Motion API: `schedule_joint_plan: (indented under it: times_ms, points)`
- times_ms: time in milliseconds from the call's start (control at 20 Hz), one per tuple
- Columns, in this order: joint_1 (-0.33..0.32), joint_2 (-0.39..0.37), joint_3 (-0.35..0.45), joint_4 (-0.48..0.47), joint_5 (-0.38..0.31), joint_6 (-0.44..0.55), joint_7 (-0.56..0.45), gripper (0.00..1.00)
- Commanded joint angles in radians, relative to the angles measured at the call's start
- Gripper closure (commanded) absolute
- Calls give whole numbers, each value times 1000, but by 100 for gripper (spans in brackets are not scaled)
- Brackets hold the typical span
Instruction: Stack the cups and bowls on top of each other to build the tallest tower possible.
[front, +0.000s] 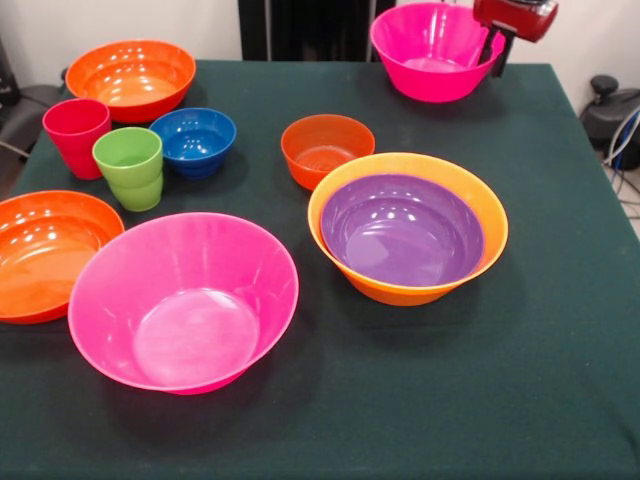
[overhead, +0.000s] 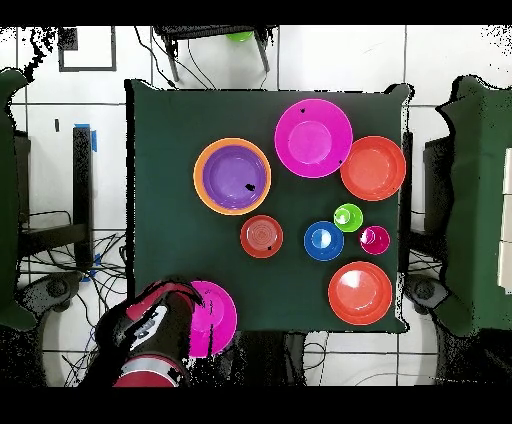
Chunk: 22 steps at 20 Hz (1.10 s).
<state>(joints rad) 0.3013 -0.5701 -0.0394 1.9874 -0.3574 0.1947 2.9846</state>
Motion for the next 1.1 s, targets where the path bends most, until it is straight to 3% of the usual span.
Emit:
schedule_joint_plan:
  times_ms: [50, 400, 700, 1100]
  points:
    - [-35, 26, 71, -25, 16, -52, 17, 100]
    - [-60, -10, 98, -11, 17, -38, 2, 100]
    - [-66, 27, 117, -103, 10, -86, -8, 100]
    - [29, 95, 56, -184, 57, -132, 64, 100]
